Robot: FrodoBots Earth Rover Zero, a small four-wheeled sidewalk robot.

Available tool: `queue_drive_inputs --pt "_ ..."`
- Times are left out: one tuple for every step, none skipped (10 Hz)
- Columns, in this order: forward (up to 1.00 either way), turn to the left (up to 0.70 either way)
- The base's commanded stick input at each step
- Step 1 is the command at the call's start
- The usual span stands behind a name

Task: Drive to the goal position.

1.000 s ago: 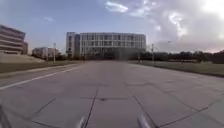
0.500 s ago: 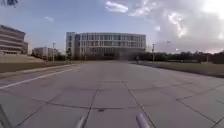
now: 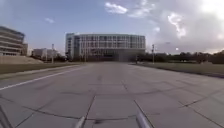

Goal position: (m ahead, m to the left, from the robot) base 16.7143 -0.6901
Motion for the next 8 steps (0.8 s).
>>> queue_drive_inputs --pt "0.45 0.0" --pt "0.45 0.0" --pt "0.45 0.0" --pt "0.45 0.0" --pt "0.45 0.0" --pt "0.45 0.0" --pt "0.45 0.0" --pt "0.45 0.0"
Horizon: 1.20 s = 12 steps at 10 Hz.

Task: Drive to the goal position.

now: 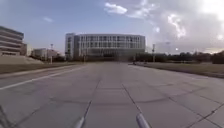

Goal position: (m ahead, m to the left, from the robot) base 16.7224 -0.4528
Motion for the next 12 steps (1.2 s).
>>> queue_drive_inputs --pt "0.45 0.0" --pt "0.45 0.0" --pt "0.45 0.0" --pt "0.45 0.0" --pt "0.45 0.0" --pt "0.45 0.0" --pt "0.45 0.0" --pt "0.45 0.0" --pt "0.45 0.0" --pt "0.36 0.0" --pt "0.06 0.0" --pt "0.45 0.0"
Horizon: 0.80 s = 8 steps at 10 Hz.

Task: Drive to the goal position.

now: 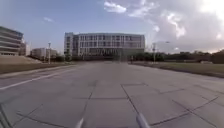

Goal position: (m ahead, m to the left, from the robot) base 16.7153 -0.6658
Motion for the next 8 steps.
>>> queue_drive_inputs --pt "0.45 0.0" --pt "0.45 0.0" --pt "0.45 0.0" --pt "0.45 0.0" --pt "0.45 0.0" --pt "0.45 0.0" --pt "0.22 0.0" --pt "0.45 0.0"
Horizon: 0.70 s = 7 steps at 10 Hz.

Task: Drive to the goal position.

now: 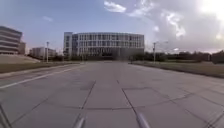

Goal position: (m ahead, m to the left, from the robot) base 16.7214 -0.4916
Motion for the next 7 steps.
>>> queue_drive_inputs --pt "0.45 0.0" --pt "0.45 0.0" --pt "0.44 0.0" --pt "0.24 0.0" --pt "0.03 0.0" --pt "0.45 0.0" --pt "0.45 0.0"
